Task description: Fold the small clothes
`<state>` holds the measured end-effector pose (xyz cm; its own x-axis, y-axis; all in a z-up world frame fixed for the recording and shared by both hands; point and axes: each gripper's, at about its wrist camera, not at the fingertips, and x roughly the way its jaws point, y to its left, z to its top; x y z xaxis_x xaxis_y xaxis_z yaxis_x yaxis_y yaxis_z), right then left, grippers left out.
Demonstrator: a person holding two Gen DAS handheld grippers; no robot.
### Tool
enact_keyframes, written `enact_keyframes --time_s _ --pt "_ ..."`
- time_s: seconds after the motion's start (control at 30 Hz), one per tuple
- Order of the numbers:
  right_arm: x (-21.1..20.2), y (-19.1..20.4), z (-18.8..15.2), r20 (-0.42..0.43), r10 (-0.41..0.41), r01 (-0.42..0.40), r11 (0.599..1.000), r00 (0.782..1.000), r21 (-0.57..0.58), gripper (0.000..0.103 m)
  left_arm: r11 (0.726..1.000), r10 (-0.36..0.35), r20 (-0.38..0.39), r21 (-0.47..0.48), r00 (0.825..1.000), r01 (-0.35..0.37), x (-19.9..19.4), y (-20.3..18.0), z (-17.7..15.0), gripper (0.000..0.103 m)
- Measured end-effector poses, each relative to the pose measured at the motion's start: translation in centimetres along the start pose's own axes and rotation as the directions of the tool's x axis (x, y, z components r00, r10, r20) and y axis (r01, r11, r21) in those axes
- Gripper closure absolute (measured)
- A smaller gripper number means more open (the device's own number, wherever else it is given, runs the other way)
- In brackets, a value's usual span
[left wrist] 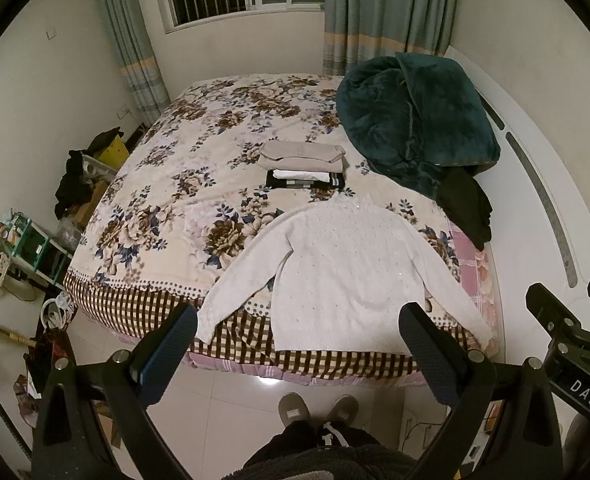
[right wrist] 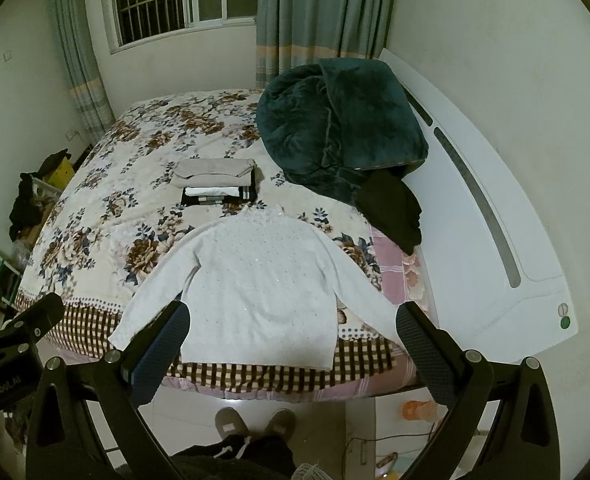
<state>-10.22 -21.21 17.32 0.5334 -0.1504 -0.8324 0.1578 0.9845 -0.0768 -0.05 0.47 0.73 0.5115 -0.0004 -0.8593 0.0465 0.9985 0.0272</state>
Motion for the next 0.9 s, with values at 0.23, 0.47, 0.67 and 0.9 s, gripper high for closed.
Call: enact_keyframes --time_s 0.23,0.47,0.67,0.9 --pt "-0.07 0.13 -0.13 0.001 -0.001 0.001 1.0 1.0 -0.002 0.0 1.0 -0.001 0.002 0.0 1.0 0.001 0.02 0.0 -0.08 0.0" --pt "-0.04 0.16 -0.33 0.003 -0.002 0.002 1.0 1.0 -0.001 0.0 1.0 -0.004 0.004 -0.002 1.0 0.004 0.14 -0.01 -0.12 0.0" --pt "-0.1 0.25 -0.35 0.004 -0.004 0.004 1.0 1.0 -0.002 0.0 1.0 -0.004 0.006 -0.003 1.0 0.004 -0.05 0.01 0.39 0.0" --pt "-0.19 0.37 -0.25 0.006 -0.004 0.005 1.0 1.0 -0.005 0.0 1.0 -0.004 0.008 -0.004 1.0 0.004 -0.14 0.09 0.43 0.0"
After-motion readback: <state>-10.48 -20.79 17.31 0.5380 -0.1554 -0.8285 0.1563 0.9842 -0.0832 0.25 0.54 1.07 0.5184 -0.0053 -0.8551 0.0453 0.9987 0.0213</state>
